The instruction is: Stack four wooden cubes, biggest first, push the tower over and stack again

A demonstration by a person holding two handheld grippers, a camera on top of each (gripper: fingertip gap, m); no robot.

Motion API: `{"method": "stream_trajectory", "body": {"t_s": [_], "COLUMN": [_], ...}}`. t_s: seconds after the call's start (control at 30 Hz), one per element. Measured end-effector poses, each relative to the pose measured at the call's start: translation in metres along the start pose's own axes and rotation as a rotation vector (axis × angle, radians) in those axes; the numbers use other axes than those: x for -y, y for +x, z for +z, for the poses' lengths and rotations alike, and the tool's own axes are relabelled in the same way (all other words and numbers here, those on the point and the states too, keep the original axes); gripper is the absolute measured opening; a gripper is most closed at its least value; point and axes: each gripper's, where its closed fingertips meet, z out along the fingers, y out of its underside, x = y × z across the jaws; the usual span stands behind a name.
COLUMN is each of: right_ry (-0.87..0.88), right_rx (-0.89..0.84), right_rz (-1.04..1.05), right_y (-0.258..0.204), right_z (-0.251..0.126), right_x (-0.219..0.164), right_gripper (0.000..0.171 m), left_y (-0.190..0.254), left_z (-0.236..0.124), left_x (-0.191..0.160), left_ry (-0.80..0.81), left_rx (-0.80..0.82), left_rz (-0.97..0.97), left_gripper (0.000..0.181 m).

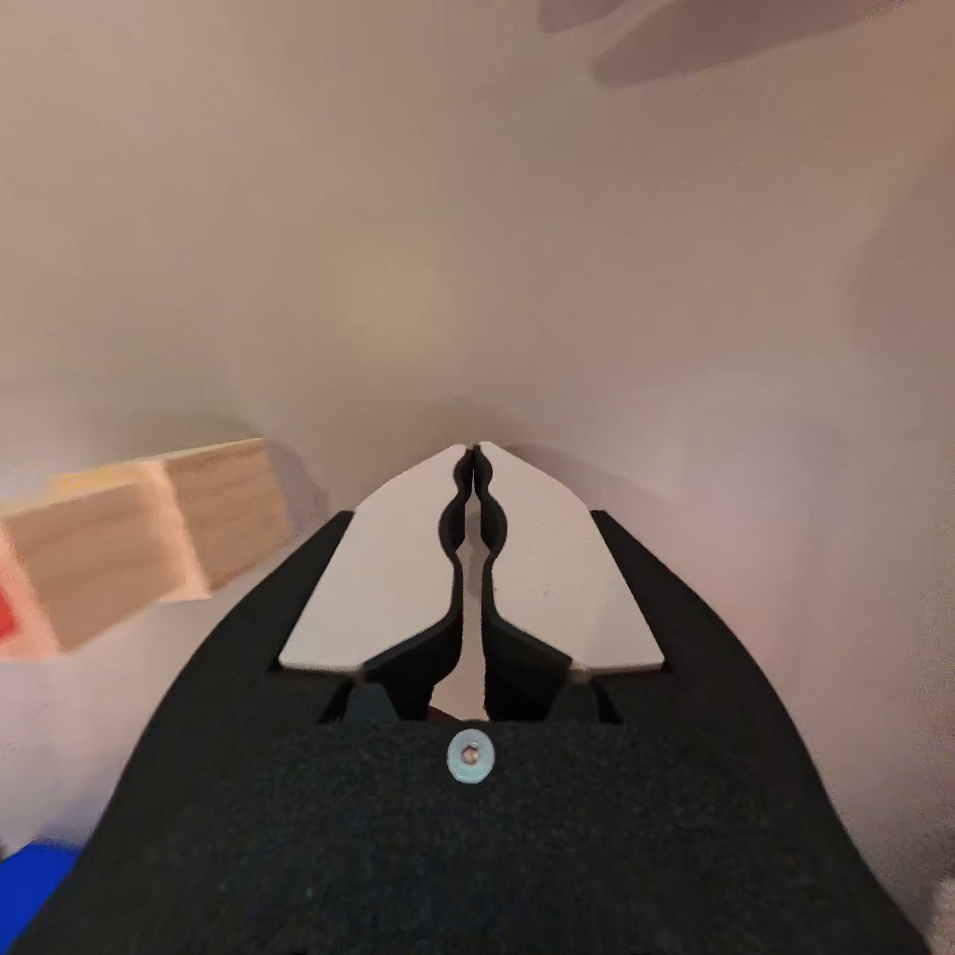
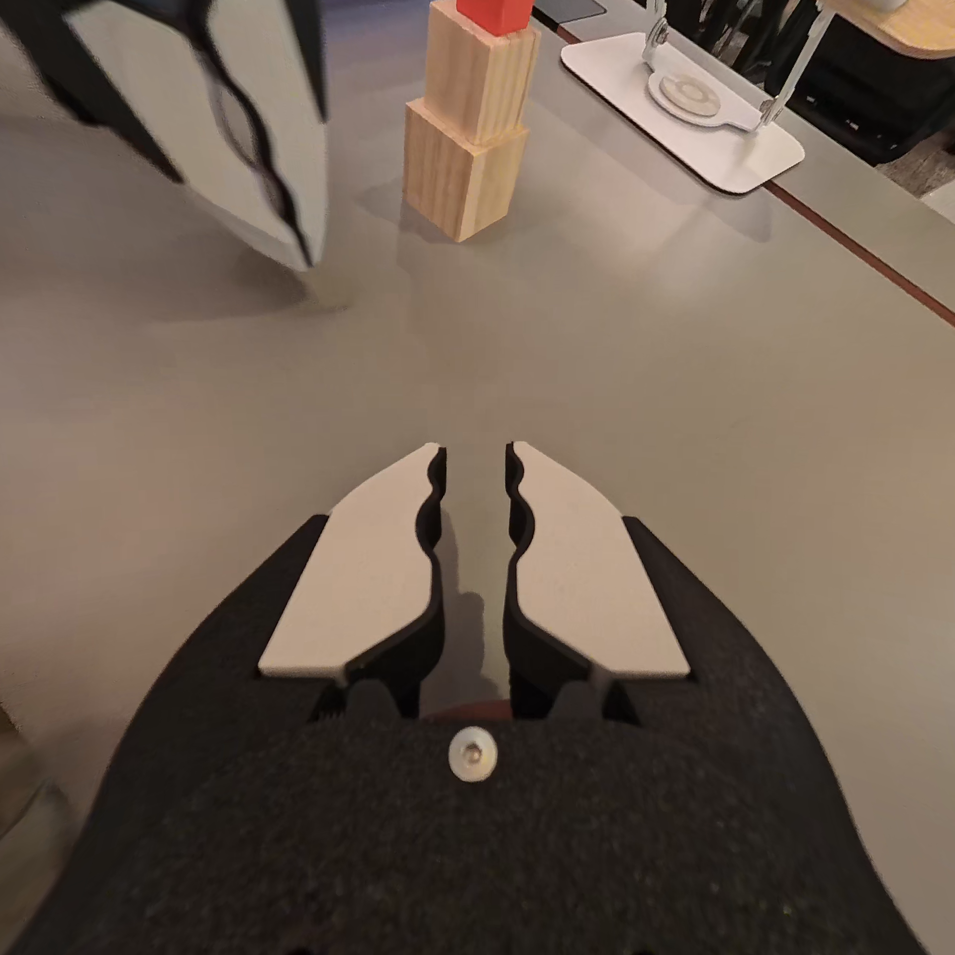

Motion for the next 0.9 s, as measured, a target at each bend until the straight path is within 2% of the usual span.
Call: {"method": "stream_trajectory", "body": {"t_s": [0.07, 0.1, 0.13, 0.2, 0.27, 0.37, 0.53, 0.6, 0.63, 0.7, 0.8, 0.9], "right_ry": [0.003, 0.007, 0.010, 0.006, 0.007, 0.012, 0.004, 0.009, 0.012, 0.025, 0.023, 0.020], "right_rx": [0.001, 0.006, 0.014, 0.025, 0.025, 0.037, 0.036, 0.027, 0.027, 0.026, 0.006, -0.025], "right_rz": [0.005, 0.013, 0.022, 0.026, 0.015, 0.030, 0.040, 0.042, 0.046, 0.049, 0.050, 0.122], "right_y": [0.000, 0.000, -0.001, -0.003, -0.003, -0.003, -0.002, -0.001, -0.001, -0.003, -0.003, 0.004], "right_z": [0.001, 0.001, 0.002, 0.002, 0.002, 0.005, 0.007, 0.006, 0.006, 0.006, 0.009, 0.014], "right_x": [0.000, 0.000, 0.001, 0.000, -0.001, -0.001, -0.001, 0.003, 0.006, 0.013, 0.020, 0.025], "right_gripper": [0.021, 0.021, 0.021, 0.021, 0.021, 0.021, 0.021, 0.021, 0.021, 0.021, 0.020, 0.022], "left_y": [-0.060, -0.092, -0.104, -0.086, -0.057, -0.015, -0.009, -0.015, -0.015, -0.012, -0.017, -0.016], "left_z": [0.010, 0.013, 0.015, 0.002, -0.009, -0.026, -0.058, -0.074, -0.079, -0.086, -0.100, -0.111], "left_x": [-0.012, -0.022, -0.029, -0.008, -0.009, -0.005, -0.037, -0.056, -0.064, -0.073, -0.090, -0.104], "left_ry": [-0.099, -0.140, -0.157, -0.019, -0.024, 0.117, 0.252, 0.284, 0.320, 0.432, 0.577, 0.698], "left_rx": [0.172, 0.218, 0.168, 0.117, 0.149, 0.167, 0.492, 0.623, 0.642, 0.613, 0.673, 0.734], "left_rz": [-0.002, -0.070, -0.158, -0.101, -0.025, -0.092, -0.307, -0.434, -0.513, -0.679, -0.859, -0.997], "left_gripper": [0.000, 0.000, 0.000, 0.000, 0.000, 0.000, 0.001, 0.014, 0.019, 0.042, 0.074, 0.086]}}
